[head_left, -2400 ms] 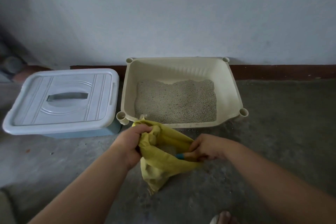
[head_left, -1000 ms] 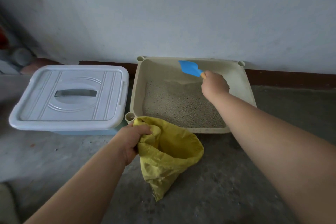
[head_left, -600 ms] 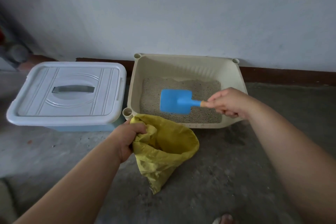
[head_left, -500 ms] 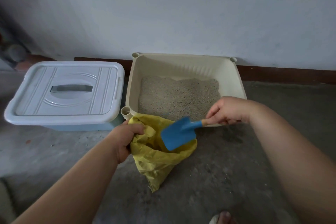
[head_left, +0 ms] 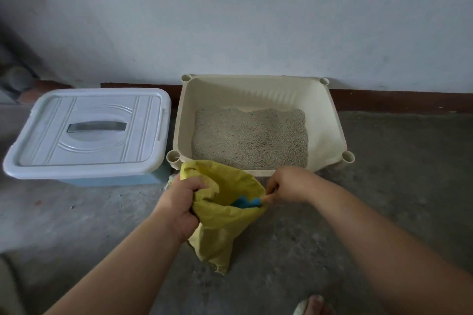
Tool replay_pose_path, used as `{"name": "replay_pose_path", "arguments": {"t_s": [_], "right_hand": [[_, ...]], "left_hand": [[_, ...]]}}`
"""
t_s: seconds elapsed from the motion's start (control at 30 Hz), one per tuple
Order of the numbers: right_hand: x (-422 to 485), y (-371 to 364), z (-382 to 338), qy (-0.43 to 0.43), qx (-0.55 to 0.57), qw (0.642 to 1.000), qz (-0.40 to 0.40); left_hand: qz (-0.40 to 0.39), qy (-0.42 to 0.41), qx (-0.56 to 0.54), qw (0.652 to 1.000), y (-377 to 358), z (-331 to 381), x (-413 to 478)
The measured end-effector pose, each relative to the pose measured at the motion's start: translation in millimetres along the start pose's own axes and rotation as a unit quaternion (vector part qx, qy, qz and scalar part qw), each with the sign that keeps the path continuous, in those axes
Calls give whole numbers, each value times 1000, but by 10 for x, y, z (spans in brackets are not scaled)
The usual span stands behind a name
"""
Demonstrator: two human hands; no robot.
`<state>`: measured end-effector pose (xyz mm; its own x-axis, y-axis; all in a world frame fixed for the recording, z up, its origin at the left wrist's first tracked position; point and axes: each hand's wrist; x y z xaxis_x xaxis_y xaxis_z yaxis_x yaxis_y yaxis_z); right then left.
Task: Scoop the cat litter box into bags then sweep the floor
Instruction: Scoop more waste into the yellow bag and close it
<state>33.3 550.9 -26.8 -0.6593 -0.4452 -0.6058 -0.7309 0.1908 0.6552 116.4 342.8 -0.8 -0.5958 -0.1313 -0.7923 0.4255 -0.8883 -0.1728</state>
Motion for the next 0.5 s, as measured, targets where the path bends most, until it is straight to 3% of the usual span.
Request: {"name": "replay_pose_path", "arguments": {"t_s": [0.07,0.23,0.37,0.5], "right_hand": [[-5,1,-41,1,-42,999,-1],[126,-444,-193,41,-84,985,147],[157,-708,-209,-8,-123,989,79],[316,-660,-10,-91,-28,995,-12]], "left_hand": [[-9,1,6,1000,33,0,-13],[-47,31,40,998,48,-23,-59],[-75,44,57,995,113,-39,-67],[-96,52,57,992,186,-75,-5]]}}
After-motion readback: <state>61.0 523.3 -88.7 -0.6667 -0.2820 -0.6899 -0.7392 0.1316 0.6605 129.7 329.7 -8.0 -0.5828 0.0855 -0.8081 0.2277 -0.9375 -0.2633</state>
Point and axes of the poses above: each hand's wrist, its own x-axis towards the middle knuckle, its own y-axis out of the back of the hand, z = x × y, and after that the axes turned 14 degrees about x, right-handed
